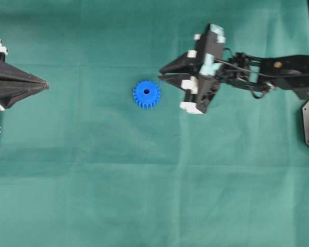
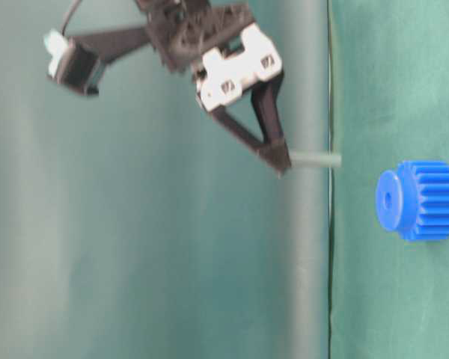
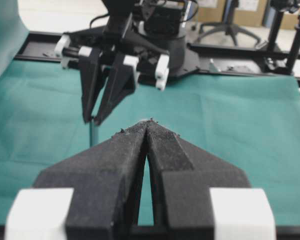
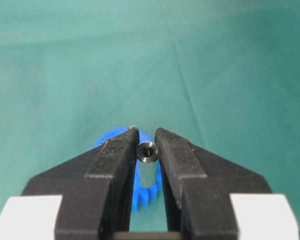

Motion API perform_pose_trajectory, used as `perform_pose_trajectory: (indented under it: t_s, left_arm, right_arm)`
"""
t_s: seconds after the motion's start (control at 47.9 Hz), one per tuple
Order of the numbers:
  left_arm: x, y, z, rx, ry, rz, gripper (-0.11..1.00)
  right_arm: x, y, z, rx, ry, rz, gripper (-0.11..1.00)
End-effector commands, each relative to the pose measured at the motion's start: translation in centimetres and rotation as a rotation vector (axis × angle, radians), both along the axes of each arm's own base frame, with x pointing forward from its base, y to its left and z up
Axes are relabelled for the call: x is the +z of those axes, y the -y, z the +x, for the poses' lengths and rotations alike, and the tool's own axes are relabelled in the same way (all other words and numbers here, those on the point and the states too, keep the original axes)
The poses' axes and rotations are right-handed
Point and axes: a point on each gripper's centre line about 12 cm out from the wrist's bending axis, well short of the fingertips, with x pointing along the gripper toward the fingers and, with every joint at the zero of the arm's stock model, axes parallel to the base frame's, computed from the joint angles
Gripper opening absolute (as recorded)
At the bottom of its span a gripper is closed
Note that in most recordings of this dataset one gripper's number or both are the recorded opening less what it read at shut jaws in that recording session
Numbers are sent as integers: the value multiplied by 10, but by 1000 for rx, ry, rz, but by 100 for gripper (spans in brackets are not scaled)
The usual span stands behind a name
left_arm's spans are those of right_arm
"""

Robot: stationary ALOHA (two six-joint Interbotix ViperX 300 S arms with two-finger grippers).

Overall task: Insert the shaft placed at a random location into the center hole of the small gear at another random location.
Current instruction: 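Carry the held shaft left over the blue gear's center hole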

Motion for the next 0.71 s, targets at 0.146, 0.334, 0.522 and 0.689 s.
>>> perform_pose_trajectory:
  t_s: [0.146,0.334,0.522,0.689]
  left_arm:
    - [4,-1,2,5,8,-3,0]
    - [4,-1,1,5,6,-3,0]
    - [3,-1,1,5,5,-4,0]
    - [3,-1,1,6,5,-4,0]
  right_arm:
    - [14,-4,26,25,36,-8,15]
    - [13,-4,27,26,38,-9,15]
    - [-2,-7,33,30,6,0,15]
    - [-19,-8,36,25,-20,15,15]
